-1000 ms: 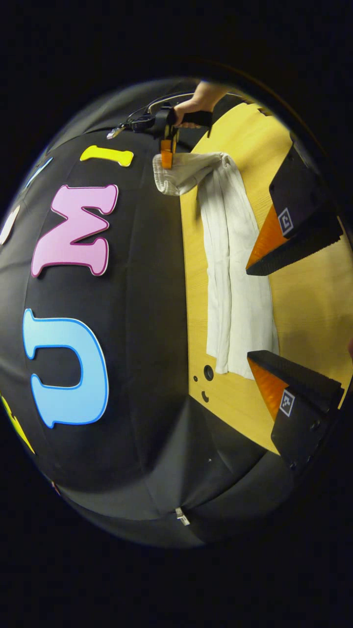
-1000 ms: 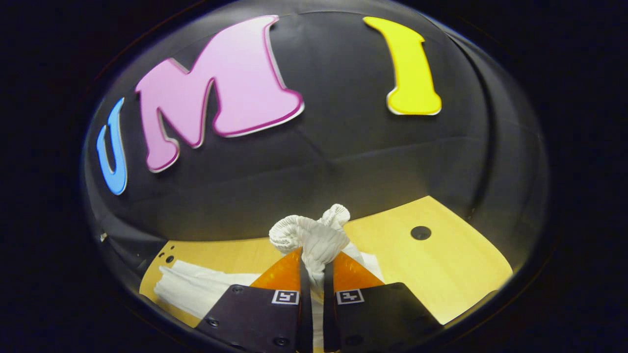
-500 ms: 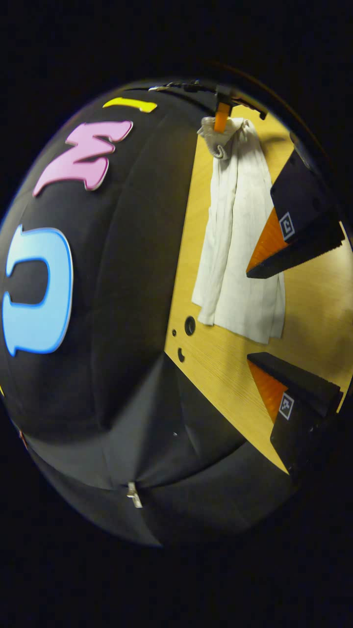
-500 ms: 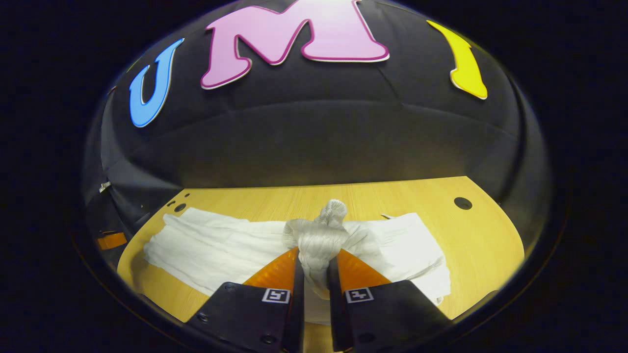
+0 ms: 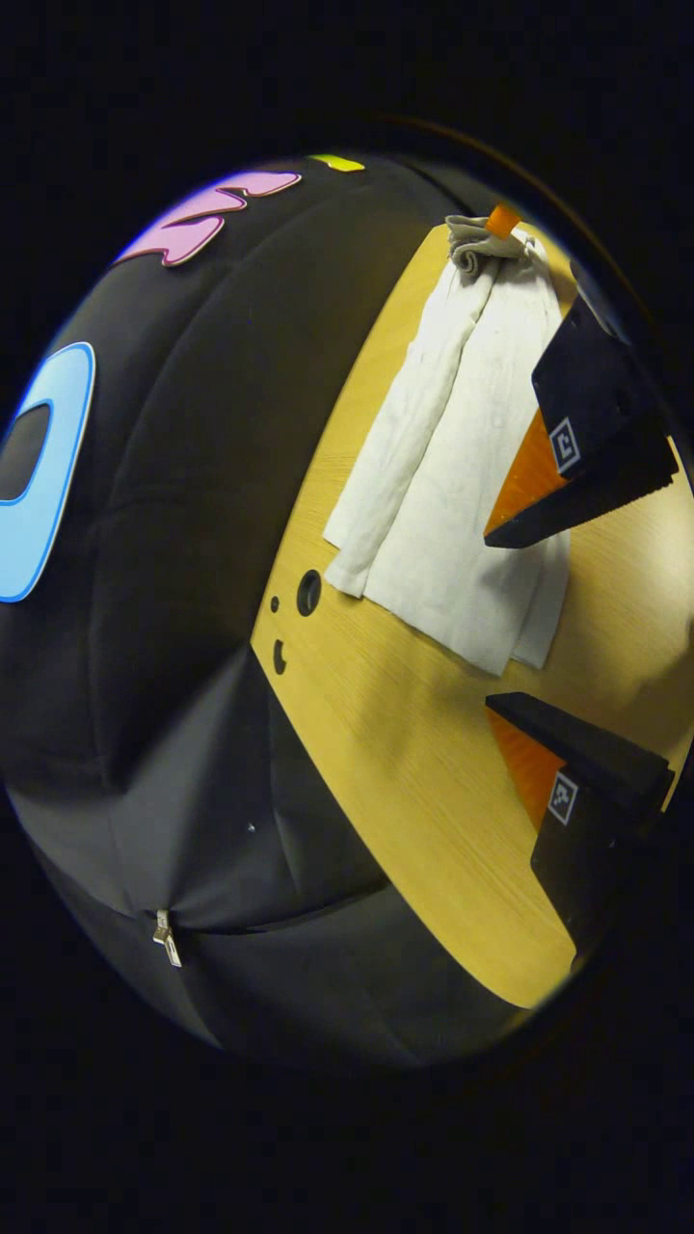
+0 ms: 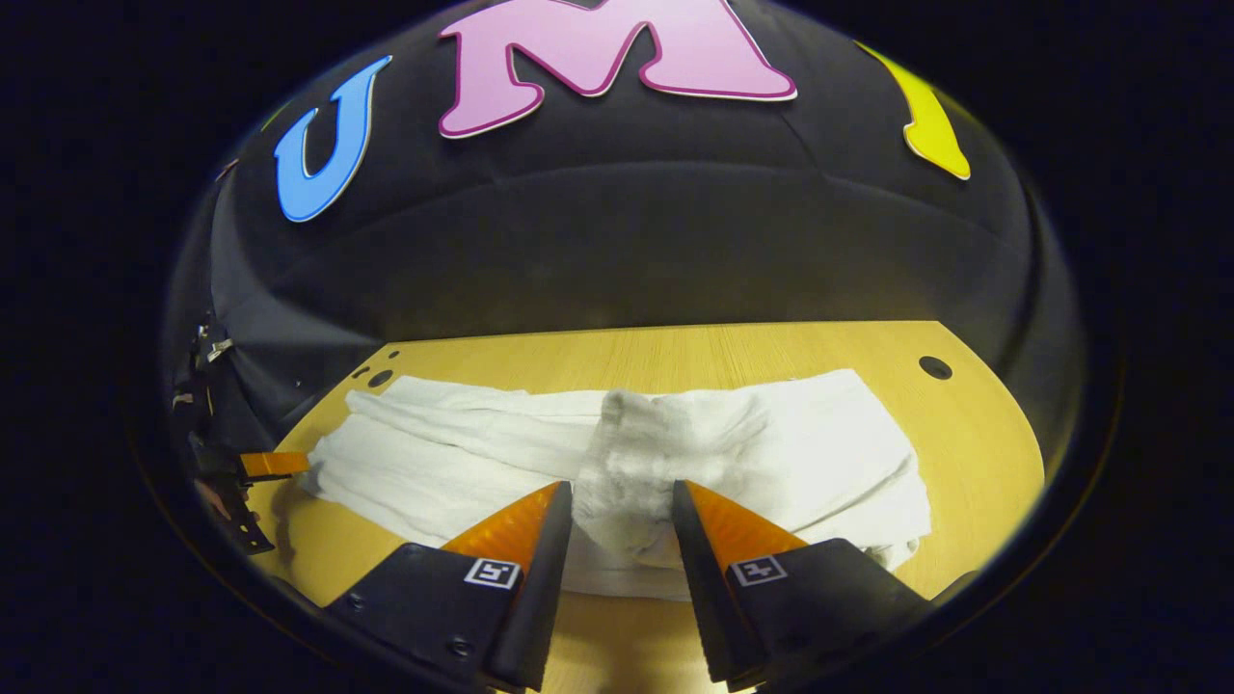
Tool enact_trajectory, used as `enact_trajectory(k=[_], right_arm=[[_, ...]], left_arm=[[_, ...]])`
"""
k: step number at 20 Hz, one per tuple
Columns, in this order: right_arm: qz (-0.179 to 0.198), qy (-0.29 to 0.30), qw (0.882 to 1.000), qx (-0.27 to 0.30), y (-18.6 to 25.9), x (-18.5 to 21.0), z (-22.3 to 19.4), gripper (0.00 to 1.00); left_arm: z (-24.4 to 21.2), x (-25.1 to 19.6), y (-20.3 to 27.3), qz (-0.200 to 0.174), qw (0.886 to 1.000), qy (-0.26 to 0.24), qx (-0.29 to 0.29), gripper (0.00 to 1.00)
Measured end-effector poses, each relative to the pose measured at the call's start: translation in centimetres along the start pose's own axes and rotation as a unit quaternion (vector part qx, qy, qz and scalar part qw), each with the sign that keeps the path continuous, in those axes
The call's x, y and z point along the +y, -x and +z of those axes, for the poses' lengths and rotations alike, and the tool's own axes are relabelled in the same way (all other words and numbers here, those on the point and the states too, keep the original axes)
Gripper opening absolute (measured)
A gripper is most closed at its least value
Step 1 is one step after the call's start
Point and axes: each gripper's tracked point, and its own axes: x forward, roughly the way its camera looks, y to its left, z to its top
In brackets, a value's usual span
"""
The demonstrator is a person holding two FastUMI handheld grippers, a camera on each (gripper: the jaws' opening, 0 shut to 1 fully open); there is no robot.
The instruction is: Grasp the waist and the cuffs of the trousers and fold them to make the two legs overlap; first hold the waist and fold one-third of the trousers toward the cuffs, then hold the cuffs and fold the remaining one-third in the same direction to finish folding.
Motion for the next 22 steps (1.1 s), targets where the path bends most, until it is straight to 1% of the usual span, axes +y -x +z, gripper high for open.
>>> enact_trajectory(k=[2, 3, 5, 6, 7, 8, 9, 10, 12, 13, 14, 15, 16, 17, 18, 19, 20, 22], right_arm=[[0.001, -0.001, 1.0, -0.007, 1.5, 0.3, -0.2, 0.67], [0.001, -0.005, 1.0, -0.006, 2.4, 0.5, -0.7, 0.77], [-0.005, -0.002, 1.0, 0.001, 4.5, 0.3, -1.8, 0.88], [-0.011, 0.004, 1.0, 0.004, 5.8, 0.1, -2.4, 0.9], [-0.019, 0.009, 1.0, 0.008, 7.2, -0.2, -3.1, 0.96], [-0.023, 0.008, 1.0, 0.013, 8.7, -0.5, -3.7, 0.99], [-0.026, 0.002, 0.999, 0.018, 10.1, -0.6, -4.4, 0.99], [-0.032, -0.005, 0.999, 0.027, 11.7, -1.0, -5.1, 0.99], [-0.044, -0.028, 0.997, 0.049, 14.7, -1.5, -6.8, 0.99], [-0.047, -0.041, 0.996, 0.06, 16.4, -1.6, -7.3, 0.99], [-0.051, -0.053, 0.995, 0.068, 18.0, -1.7, -7.8, 0.99], [-0.058, -0.062, 0.994, 0.075, 19.7, -1.9, -8.1, 0.99], [-0.068, -0.07, 0.992, 0.08, 21.3, -2.4, -8.1, 0.99], [-0.083, -0.079, 0.99, 0.083, 23.0, -3.1, -7.9, 0.99], [-0.095, -0.088, 0.988, 0.082, 24.5, -3.7, -7.5, 0.99], [-0.104, -0.098, 0.987, 0.079, 26.0, -4.3, -6.9, 0.99], [-0.113, -0.106, 0.985, 0.071, 27.5, -5.0, -6.0, 0.99], [-0.139, -0.117, 0.982, 0.058, 30.1, -6.6, -4.9, 0.99]], left_arm=[[-0.6, -0.1, -0.7, 0.018, 1.0, -0.008, 0.008, 0.96], [-0.5, 0.0, -1.0, 0.028, 0.999, -0.016, 0.006, 0.96], [-0.7, -0.2, -0.8, 0.04, 0.999, -0.036, 0.009, 0.98], [-1.0, -0.2, -0.9, 0.048, 0.997, -0.056, 0.013, 0.99], [-1.1, -0.5, -1.0, 0.046, 0.997, -0.067, 0.015, 0.99], [-0.9, -1.0, -1.3, 0.045, 0.996, -0.07, 0.016, 0.96], [-0.9, -1.0, -1.5, 0.046, 0.996, -0.068, 0.016, 0.85], [-1.1, -1.0, -1.5, 0.045, 0.996, -0.071, 0.02, 0.88], [-1.1, -1.4, -1.6, 0.033, 0.995, -0.09, 0.028, 0.88], [-1.1, -1.5, -1.9, 0.024, 0.995, -0.096, 0.031, 0.83], [-1.2, -1.8, -2.1, 0.012, 0.994, -0.102, 0.035, 0.82], [-1.2, -2.1, -2.1, 0.005, 0.994, -0.107, 0.037, 0.73], [-1.3, -2.4, -2.1, -0.001, 0.993, -0.109, 0.037, 0.58], [-1.3, -2.9, -2.0, -0.002, 0.993, -0.111, 0.038, 0.51], [-1.5, -3.0, -2.2, 0.002, 0.992, -0.116, 0.038, 0.36], [-1.5, -3.2, -2.2, 0.002, 0.991, -0.125, 0.039, 0.31], [-1.5, -3.4, -2.2, -0.001, 0.99, -0.134, 0.038, 0.24], [-1.4, -3.6, -2.2, -0.004, 0.989, -0.145, 0.04, 0.15]])
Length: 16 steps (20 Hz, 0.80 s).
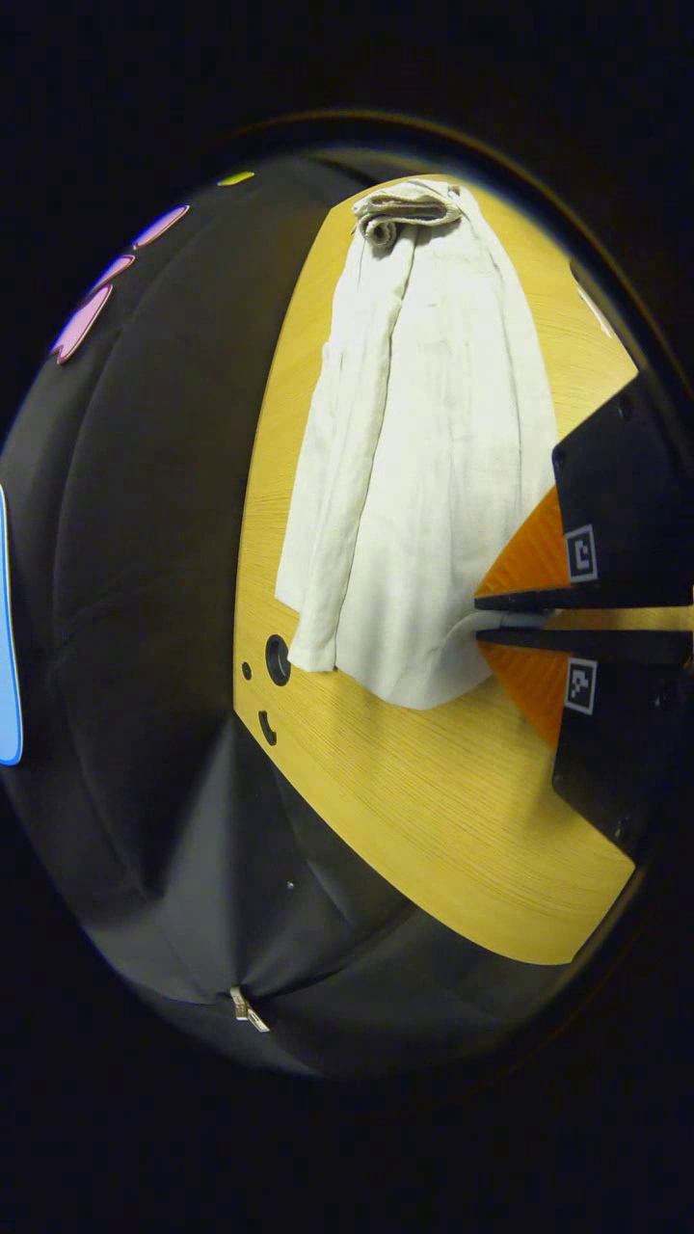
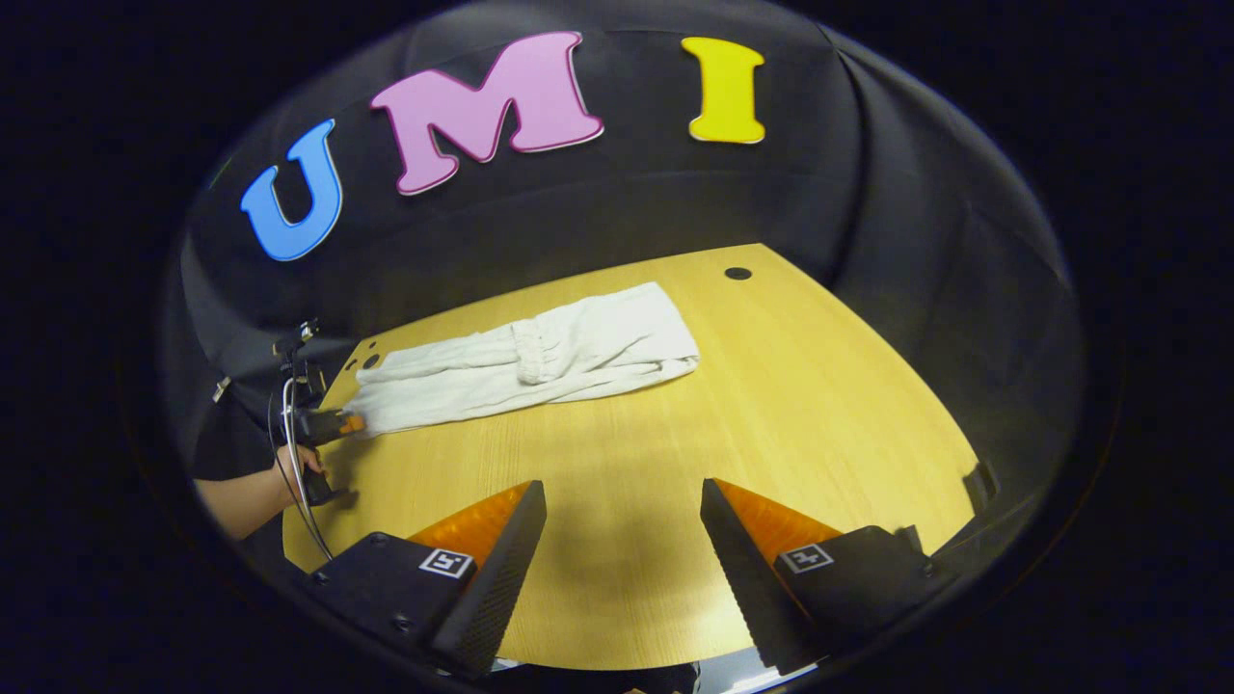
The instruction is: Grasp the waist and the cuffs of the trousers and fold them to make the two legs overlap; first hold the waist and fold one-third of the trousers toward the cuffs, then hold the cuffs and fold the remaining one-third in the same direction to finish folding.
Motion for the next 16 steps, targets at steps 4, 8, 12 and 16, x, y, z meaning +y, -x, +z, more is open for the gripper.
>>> enact_trajectory(k=[4, 8, 12, 16], right_arm=[[-0.047, 0.003, 0.998, -0.033, 2.8, -3.6, 2.2, 0.99], [-0.07, 0.015, 0.996, -0.046, 3.2, -5.8, 2.7, 0.99], [-0.066, 0.021, 0.996, -0.049, 2.5, -6.6, 2.6, 0.99], [-0.052, 0.051, 0.997, -0.034, 0.7, -8.0, 1.5, 0.99]], left_arm=[[0.4, -0.2, 0.0, -0.008, 1.0, 0.001, 0.004, 0.06], [1.3, -0.1, 0.6, -0.017, 1.0, 0.019, 0.014, 0.02], [5.0, -0.4, 3.0, -0.028, 0.997, 0.067, -0.018, 0.05], [8.5, -1.8, 5.4, -0.033, 0.993, 0.105, -0.044, 0.05]])
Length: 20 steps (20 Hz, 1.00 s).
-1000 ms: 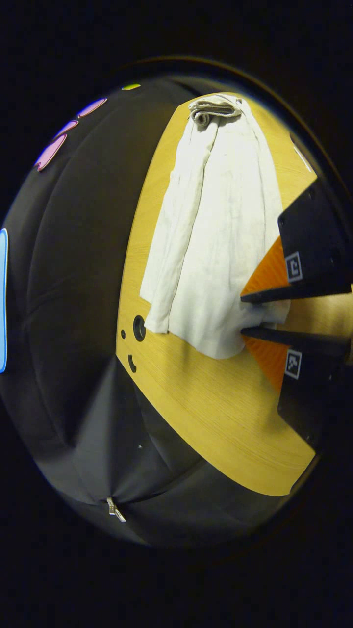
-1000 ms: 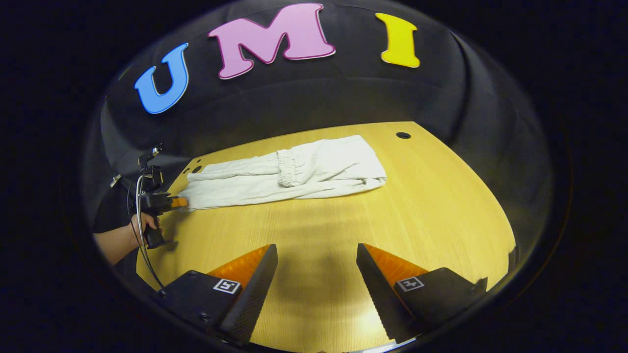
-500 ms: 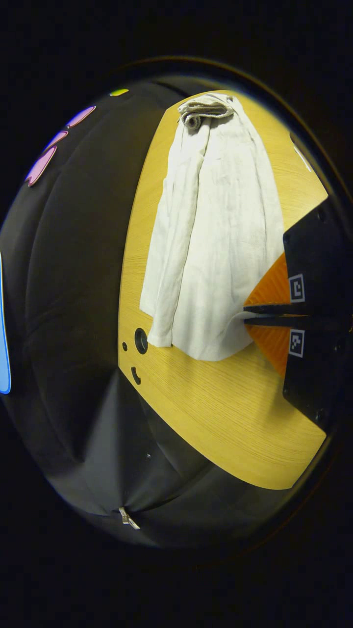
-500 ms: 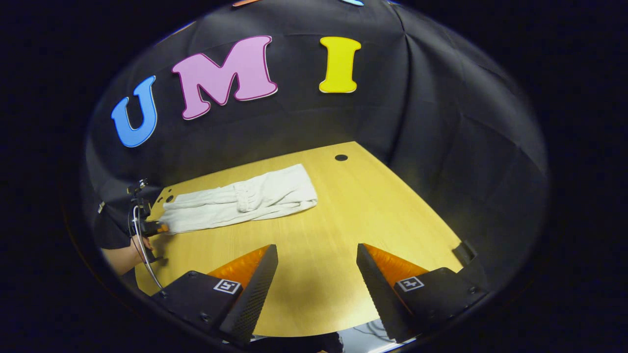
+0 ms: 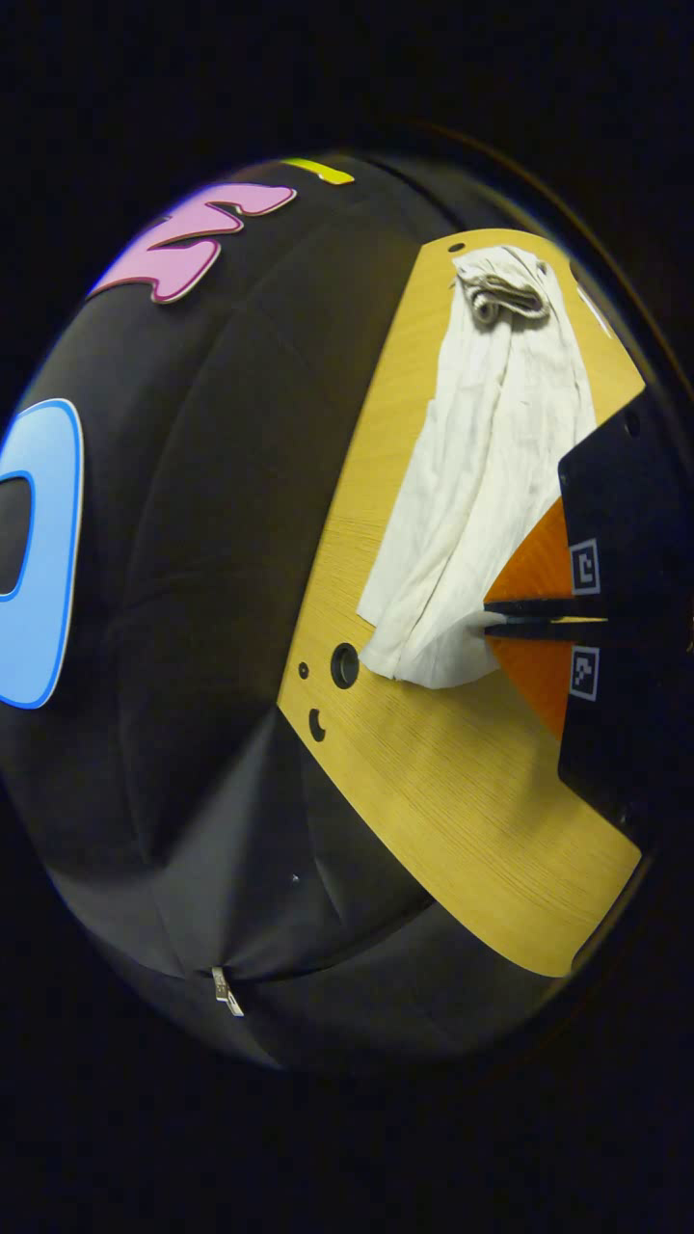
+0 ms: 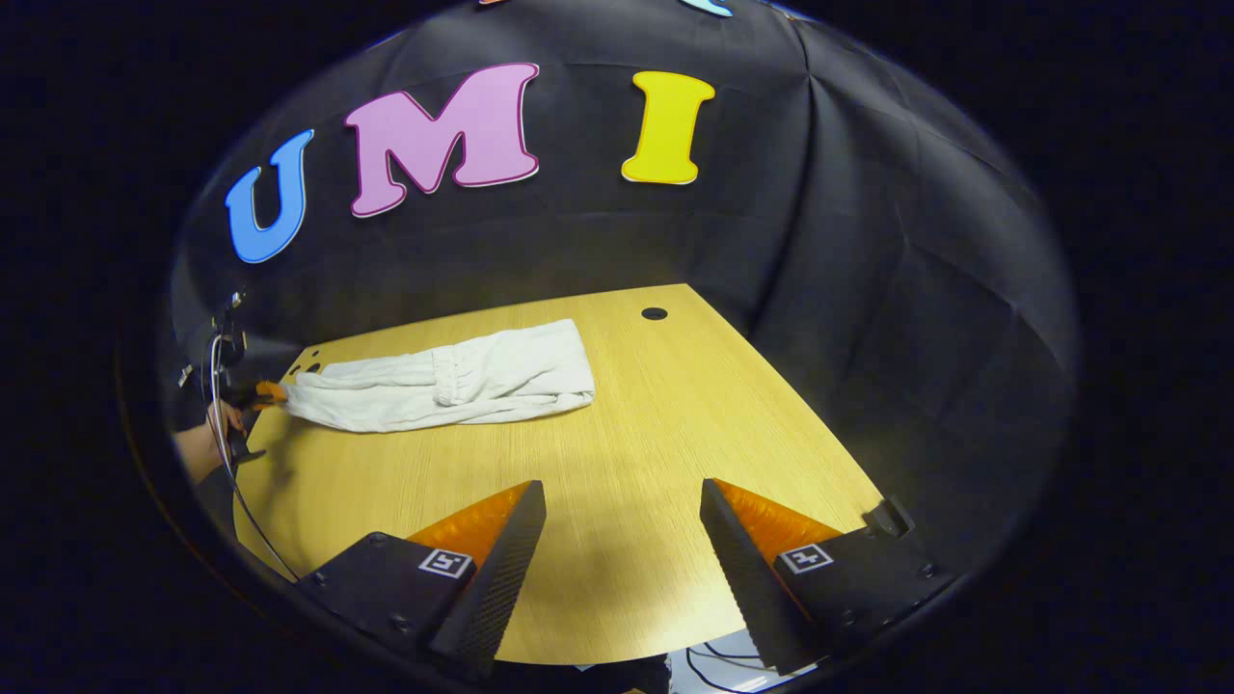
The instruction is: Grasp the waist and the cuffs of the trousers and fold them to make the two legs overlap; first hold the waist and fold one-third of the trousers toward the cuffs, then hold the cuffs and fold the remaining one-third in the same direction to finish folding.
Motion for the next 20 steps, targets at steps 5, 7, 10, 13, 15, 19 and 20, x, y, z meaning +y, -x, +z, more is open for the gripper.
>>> enact_trajectory(k=[5, 7, 10, 13, 15, 19, 20], right_arm=[[0.024, 0.002, 1.0, -0.017, -2.1, -1.5, 1.7, 0.99], [0.031, 0.005, 0.999, -0.021, -2.4, -2.3, 1.9, 0.99], [0.04, -0.001, 0.999, -0.025, -3.3, -3.8, 2.6, 0.99], [0.046, -0.009, 0.998, -0.029, -3.8, -5.3, 3.0, 0.99], [0.052, -0.015, 0.998, -0.031, -4.0, -6.3, 3.2, 0.99], [0.059, -0.013, 0.997, -0.039, -4.8, -9.2, 4.4, 0.99], [0.061, -0.014, 0.997, -0.042, -4.8, -9.8, 4.7, 0.99]], left_arm=[[3.7, -6.5, 2.6, -0.026, 0.999, 0.011, -0.046, 0.05], [5.6, -10.0, 4.5, -0.045, 0.997, -0.001, -0.067, 0.05], [7.6, -15.6, 6.6, -0.073, 0.993, -0.024, -0.094, 0.05], [8.8, -21.4, 8.3, -0.099, 0.988, -0.037, -0.111, 0.05], [9.3, -25.6, 9.4, -0.119, 0.984, -0.033, -0.125, 0.05], [8.0, -34.8, 10.8, -0.164, 0.977, -0.04, -0.129, 0.05], [7.2, -36.7, 11.1, -0.172, 0.976, -0.045, -0.125, 0.05]])
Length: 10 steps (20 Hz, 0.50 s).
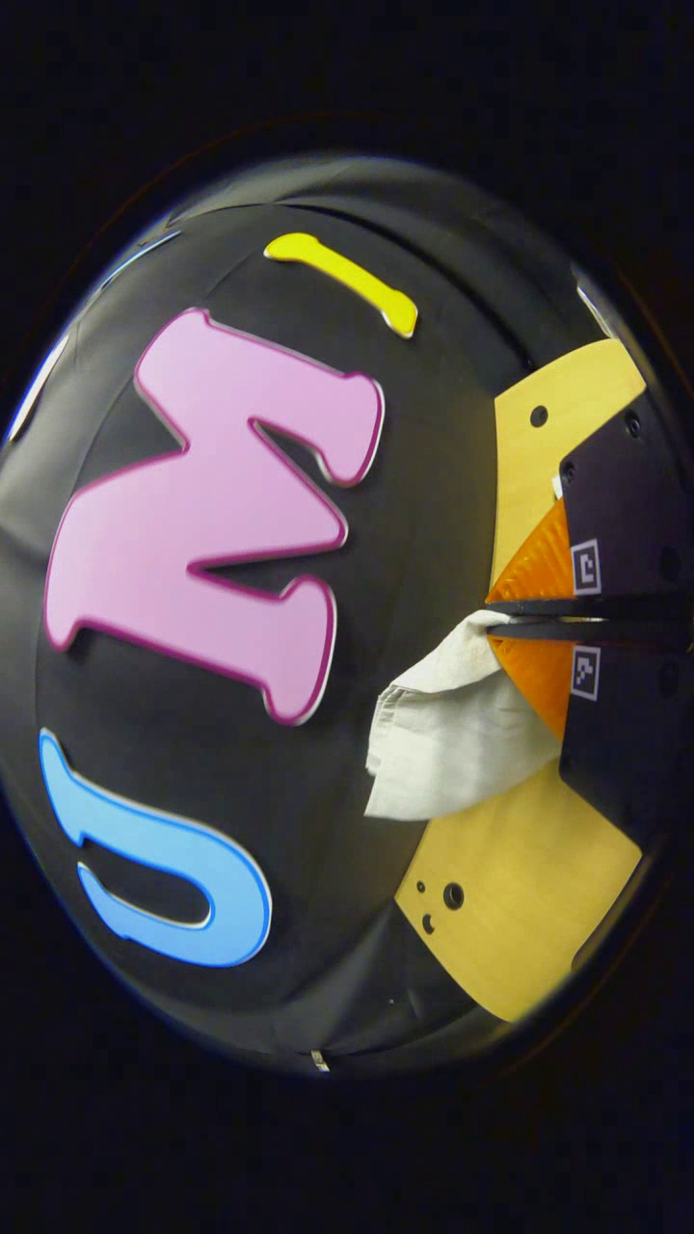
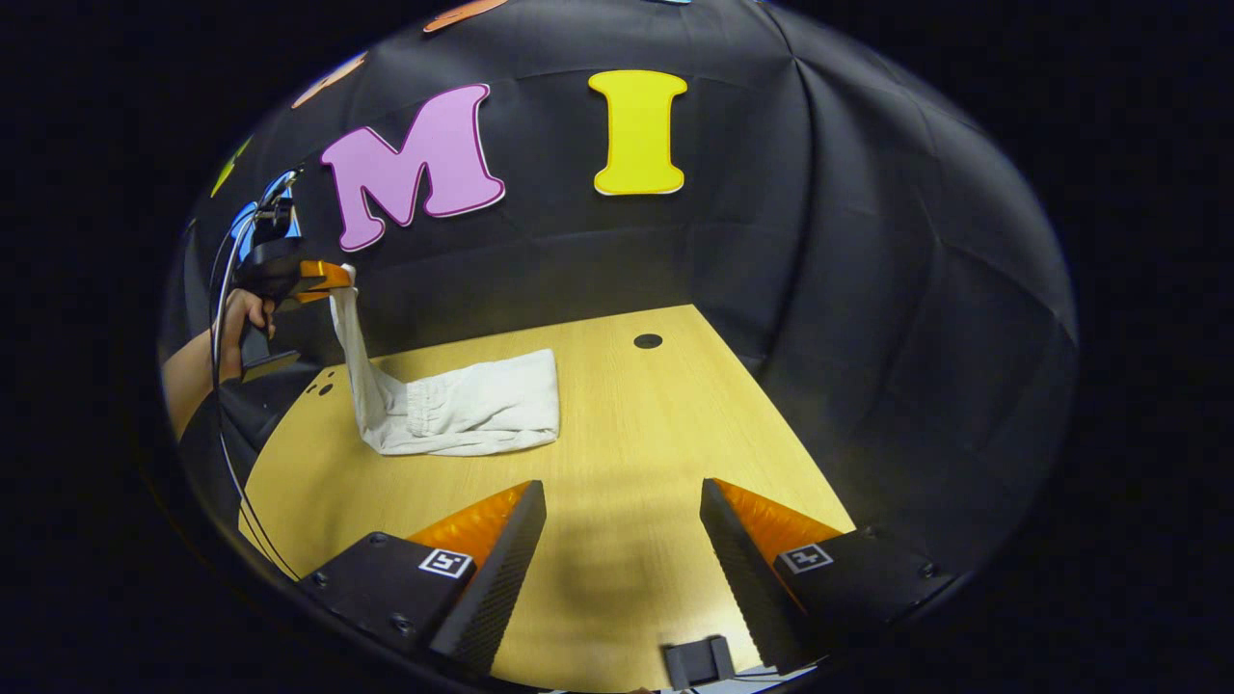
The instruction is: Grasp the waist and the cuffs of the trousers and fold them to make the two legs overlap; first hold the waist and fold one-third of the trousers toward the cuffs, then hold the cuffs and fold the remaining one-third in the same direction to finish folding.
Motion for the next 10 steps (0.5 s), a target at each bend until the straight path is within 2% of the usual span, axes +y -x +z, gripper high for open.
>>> enact_trajectory(k=[6, 10], right_arm=[[0.017, 0.015, 1.0, -0.002, -0.1, -2.4, 0.6, 0.99], [0.026, 0.02, 0.999, 0.004, 0.4, -3.0, -0.4, 0.99]], left_arm=[[-4.8, -10.5, -1.7, -0.053, 0.998, -0.009, 0.027, 0.05], [-8.6, -15.2, -2.6, -0.077, 0.995, -0.02, 0.056, 0.05]])
